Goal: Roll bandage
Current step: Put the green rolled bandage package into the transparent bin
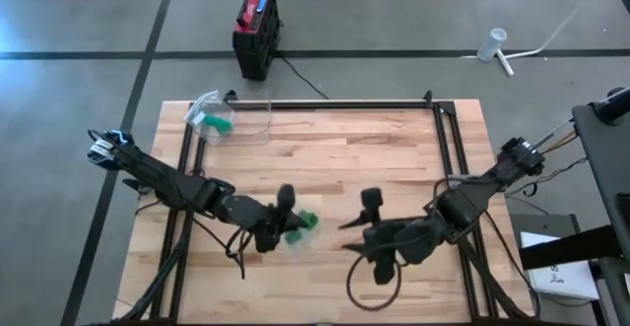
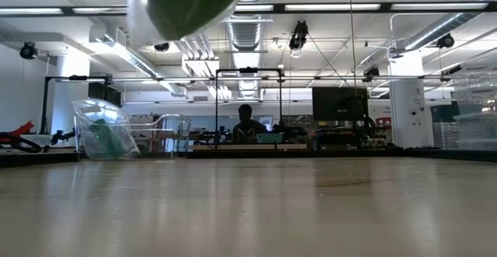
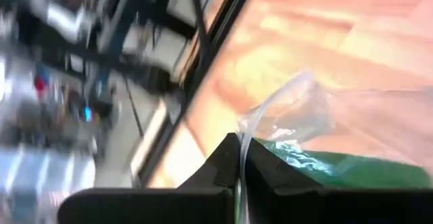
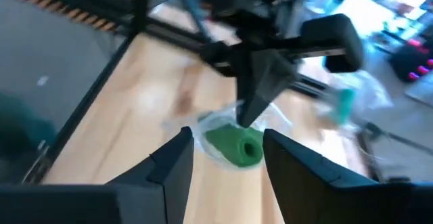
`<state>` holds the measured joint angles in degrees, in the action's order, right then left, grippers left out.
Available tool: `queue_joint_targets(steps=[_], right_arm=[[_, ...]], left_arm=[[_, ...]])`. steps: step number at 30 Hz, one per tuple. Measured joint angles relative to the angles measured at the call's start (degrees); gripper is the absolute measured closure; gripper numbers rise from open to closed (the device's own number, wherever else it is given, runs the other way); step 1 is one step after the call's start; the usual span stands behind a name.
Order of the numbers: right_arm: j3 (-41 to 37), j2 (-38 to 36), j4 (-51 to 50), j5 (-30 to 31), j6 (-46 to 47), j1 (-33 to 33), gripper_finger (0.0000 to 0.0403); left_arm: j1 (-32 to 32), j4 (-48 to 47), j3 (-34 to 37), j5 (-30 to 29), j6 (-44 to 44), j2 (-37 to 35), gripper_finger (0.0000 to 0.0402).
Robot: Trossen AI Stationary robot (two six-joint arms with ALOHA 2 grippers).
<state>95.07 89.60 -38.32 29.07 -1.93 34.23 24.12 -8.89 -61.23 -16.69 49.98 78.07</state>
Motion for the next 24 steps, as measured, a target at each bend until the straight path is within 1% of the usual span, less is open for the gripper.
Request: queue_joint_targets(steps=[2, 3, 6, 8, 9, 11, 13, 15, 17, 19, 21, 23, 24], right_arm=[[0.09, -0.59, -0.02, 3.03, 1.17, -0.07, 0.0238], [0.09, -0.60, -0.53, 5.34, 1.11, -0.30, 0.0241], [-0.30, -0.56, -3.83, 13.16, 0.62, -0.93, 0.0252], [-1.29, -0.56, -4.77, 16.99, 0.30, -2.47, 0.0261], [-1.99, -0.49, -4.93, 17.63, 0.01, -3.58, 0.0266], [-3.23, -0.14, -5.01, 17.41, -0.40, -6.31, 0.0277], [-4.26, 0.41, -4.92, 17.21, -1.61, -9.37, 0.0289], [-5.20, 1.01, -4.44, 16.46, -4.39, -12.62, 0.0301], [-6.51, 1.92, -1.93, 13.81, -7.49, -15.97, 0.0315], [-7.86, 3.06, 5.49, 9.28, -11.81, -18.87, 0.0328], [-9.65, 3.80, 14.67, 5.46, -17.21, -20.66, 0.0343], [-11.62, 4.45, 25.82, 5.04, -22.55, -22.04, 0.0359], [-12.67, 4.61, 29.94, 5.27, -24.89, -22.75, 0.0366]], left_arm=[[-0.85, -3.35, 0.00, -2.22, -5.09, -1.53, 0.0401], [-1.48, -5.21, 0.00, -2.99, -9.03, -2.50, 0.0401], [-4.75, -9.78, -0.62, -3.59, -23.69, -6.29, 0.0401], [-7.81, -17.92, -3.57, -3.35, -32.39, -8.86, 0.0401], [-9.54, -23.28, -5.86, -3.24, -36.10, -9.66, 0.0401], [-13.81, -34.54, -11.29, -2.78, -44.27, -10.46, 0.0401], [-19.34, -45.16, -17.24, -1.37, -53.70, -10.51, 0.0401], [-25.80, -55.66, -22.84, 3.12, -61.24, -9.58, 0.0401], [-32.25, -64.52, -26.87, 7.09, -67.16, -8.36, 0.0401], [-37.47, -68.82, -29.42, 7.74, -72.82, -7.04, 0.0401], [-40.79, -70.85, -30.74, 7.80, -74.66, -6.16, 0.0401], [-43.31, -70.96, -31.22, 9.08, -74.48, -5.72, 0.0401], [-44.39, -70.70, -31.45, 10.77, -73.34, -5.45, 0.0401]])
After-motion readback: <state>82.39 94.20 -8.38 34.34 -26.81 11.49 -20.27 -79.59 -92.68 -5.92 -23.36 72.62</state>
